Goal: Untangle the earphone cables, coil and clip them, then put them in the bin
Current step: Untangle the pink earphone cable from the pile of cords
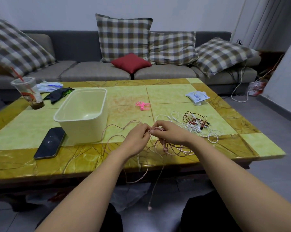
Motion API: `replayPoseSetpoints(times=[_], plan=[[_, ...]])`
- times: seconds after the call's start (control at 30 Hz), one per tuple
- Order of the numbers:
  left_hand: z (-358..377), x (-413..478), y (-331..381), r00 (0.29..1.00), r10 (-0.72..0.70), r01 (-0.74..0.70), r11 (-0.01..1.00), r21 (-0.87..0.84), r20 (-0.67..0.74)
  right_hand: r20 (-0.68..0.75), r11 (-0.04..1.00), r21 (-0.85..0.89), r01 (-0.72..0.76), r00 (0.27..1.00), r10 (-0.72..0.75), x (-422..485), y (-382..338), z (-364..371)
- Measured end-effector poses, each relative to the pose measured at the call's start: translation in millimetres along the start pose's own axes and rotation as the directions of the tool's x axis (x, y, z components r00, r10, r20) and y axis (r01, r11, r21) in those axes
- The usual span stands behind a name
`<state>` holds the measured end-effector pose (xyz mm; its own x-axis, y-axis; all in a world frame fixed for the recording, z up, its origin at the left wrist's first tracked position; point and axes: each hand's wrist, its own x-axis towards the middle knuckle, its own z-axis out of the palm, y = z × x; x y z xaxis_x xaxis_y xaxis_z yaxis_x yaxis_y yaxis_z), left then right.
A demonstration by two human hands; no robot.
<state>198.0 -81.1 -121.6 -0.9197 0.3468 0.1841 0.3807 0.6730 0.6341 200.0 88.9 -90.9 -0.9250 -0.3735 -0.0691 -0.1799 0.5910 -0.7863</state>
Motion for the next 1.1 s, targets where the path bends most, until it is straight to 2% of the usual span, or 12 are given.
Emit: replayPoseSetpoints(times=[0.07,0.17,0.3,0.47,0.67,0.9,1.1], plan=[[-2.3,1.8,0.0,1.0,0.021,-0.021,1.0,0.003,-0.019,0.015,0.994,0.099,-0.054,0.999,0.052,-0.7,-0.2,-1.8],[-5.0,0.7,5.2,0.999,0.033,-0.034,0.999,-0.024,-0.037,0.055,0.989,0.118,-0.084,0.995,0.078,0.3,1.2,-0.8],[-6.9,-1.4,8.8,0.995,-0.083,0.067,0.966,-0.249,-0.055,0.003,0.993,0.108,-0.047,0.999,0.047,3.5,7.0,-1.7],[-21.2,-2.4,18.0,0.969,-0.227,0.156,0.869,-0.47,-0.097,-0.072,0.993,0.116,-0.01,0.997,0.018,0.7,5.3,-8.7],[-18.9,-3.6,6.8,0.963,-0.261,0.195,0.844,-0.5,-0.066,-0.08,0.974,0.228,0.005,0.997,0.014,-2.1,2.9,-14.1],[-19.8,-3.8,13.1,0.929,-0.367,0.273,0.766,-0.582,-0.046,-0.06,0.983,0.183,0.012,0.998,-0.001,-1.4,1.7,-14.2],[-18.8,-4.9,20.9,0.922,-0.386,0.32,0.723,-0.612,0.027,-0.101,0.99,0.124,0.069,0.993,-0.056,0.6,1.4,-8.3]])
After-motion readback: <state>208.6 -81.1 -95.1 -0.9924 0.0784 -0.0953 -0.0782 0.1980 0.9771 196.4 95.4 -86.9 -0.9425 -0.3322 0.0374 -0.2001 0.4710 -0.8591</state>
